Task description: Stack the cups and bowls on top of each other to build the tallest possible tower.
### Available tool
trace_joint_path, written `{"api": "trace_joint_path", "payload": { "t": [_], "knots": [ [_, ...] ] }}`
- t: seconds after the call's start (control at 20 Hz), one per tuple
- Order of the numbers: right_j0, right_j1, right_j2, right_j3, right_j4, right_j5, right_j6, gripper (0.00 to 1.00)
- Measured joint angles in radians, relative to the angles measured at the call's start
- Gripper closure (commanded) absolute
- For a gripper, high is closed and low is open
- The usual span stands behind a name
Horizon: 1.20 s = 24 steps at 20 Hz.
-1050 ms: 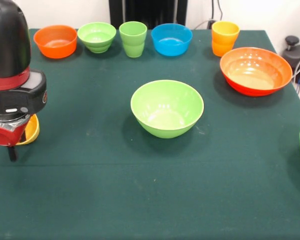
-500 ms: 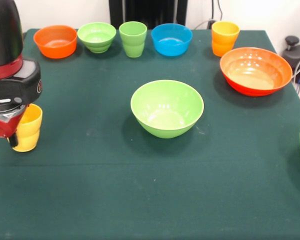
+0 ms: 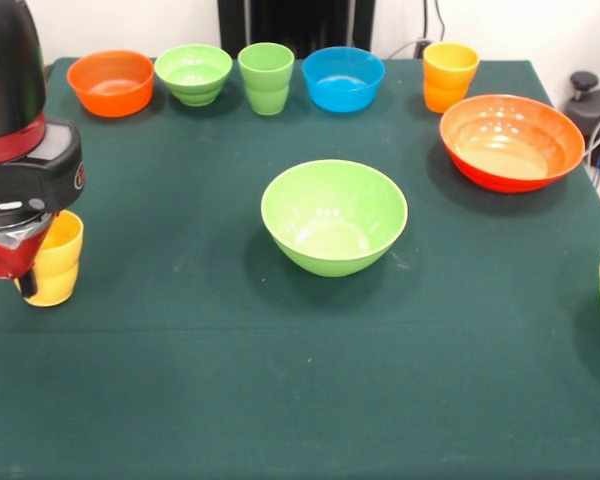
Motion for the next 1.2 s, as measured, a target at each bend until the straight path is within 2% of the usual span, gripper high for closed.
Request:
{"api": "trace_joint_path", "payload": {
  "t": [0.4,0.85,1.2],
  "knots": [
    [-0.006,0.007,-0.003,-0.049,-0.001,0.0,0.0,1.0],
    [-0.034,0.065,-0.009,-0.156,-0.001,0.0,0.0,1.0],
    [-0.045,0.071,-0.004,-0.158,-0.001,-0.06,0.0,1.0]
  ]
}}
